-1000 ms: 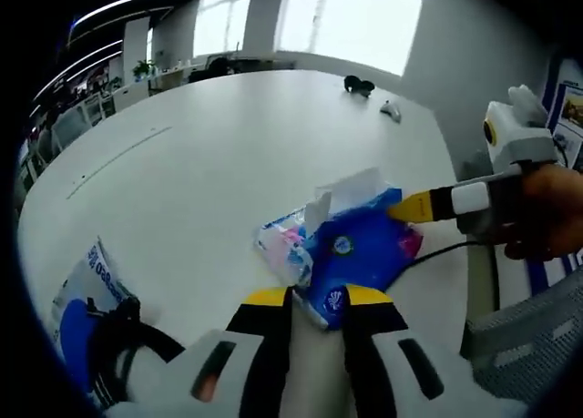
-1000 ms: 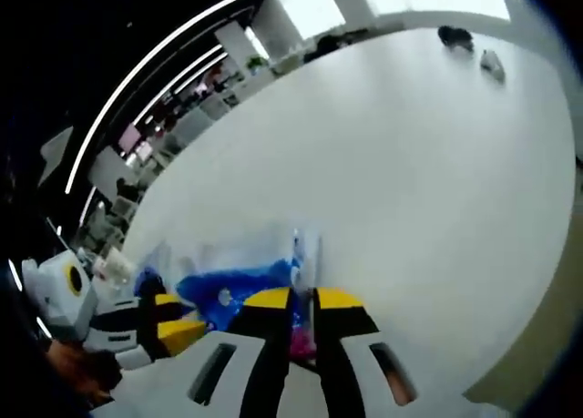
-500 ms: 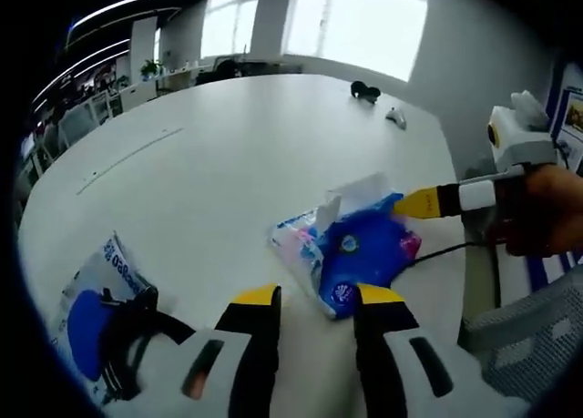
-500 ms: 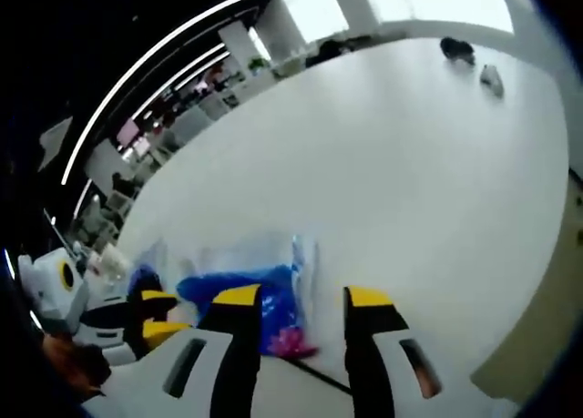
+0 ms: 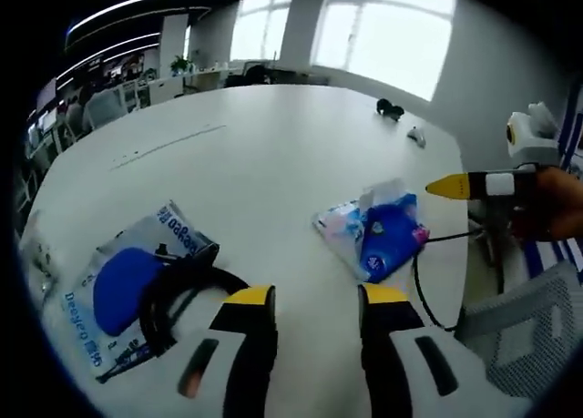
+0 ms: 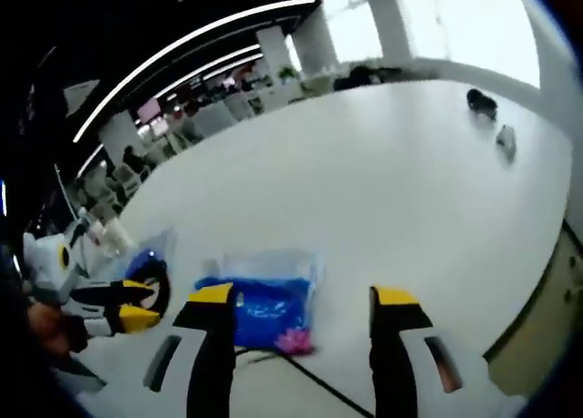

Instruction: Arrange the tabletop items into an orderly group along one side of the table until the central work area is clear of visible clutter.

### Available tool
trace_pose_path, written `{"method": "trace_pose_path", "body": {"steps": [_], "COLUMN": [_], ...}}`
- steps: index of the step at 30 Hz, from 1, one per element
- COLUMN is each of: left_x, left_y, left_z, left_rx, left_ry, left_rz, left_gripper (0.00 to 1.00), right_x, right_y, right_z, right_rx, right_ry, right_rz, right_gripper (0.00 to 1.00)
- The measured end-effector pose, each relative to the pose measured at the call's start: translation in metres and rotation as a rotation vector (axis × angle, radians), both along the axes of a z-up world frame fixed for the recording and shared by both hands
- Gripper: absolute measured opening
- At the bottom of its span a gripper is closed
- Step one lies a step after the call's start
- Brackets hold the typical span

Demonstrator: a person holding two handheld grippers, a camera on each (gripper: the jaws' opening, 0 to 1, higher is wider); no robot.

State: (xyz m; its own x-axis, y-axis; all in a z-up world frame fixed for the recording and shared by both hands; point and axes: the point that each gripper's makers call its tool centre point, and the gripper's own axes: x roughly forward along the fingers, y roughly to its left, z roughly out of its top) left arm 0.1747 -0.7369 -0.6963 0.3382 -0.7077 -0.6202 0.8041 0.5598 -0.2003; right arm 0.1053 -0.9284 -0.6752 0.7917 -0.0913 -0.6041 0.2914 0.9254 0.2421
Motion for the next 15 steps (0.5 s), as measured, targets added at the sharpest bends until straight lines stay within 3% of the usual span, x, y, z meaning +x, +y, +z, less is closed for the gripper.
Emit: {"method": "trace_pose_path", "body": {"steps": [10,15], "left_x": [0.015,0.019], "left_y": [0.034,0.052], "left_z": [0.019,0.023], "left_rx": [-0.058,-0.055], "left_ry": [-0.026,-0.042], "left_rz": [0.108,0.152], "left_gripper": [0.4,0.43], "right_x": [0.003,0.007], "right_y": [0.016,0.027], "right_z": [0.009,0.012], "right_rx": [-0.034,-0.044], "right_ry": [-0.036,-0.05], "right_rz": [0.062,0.103], "right_gripper": [0.71,0.77]}}
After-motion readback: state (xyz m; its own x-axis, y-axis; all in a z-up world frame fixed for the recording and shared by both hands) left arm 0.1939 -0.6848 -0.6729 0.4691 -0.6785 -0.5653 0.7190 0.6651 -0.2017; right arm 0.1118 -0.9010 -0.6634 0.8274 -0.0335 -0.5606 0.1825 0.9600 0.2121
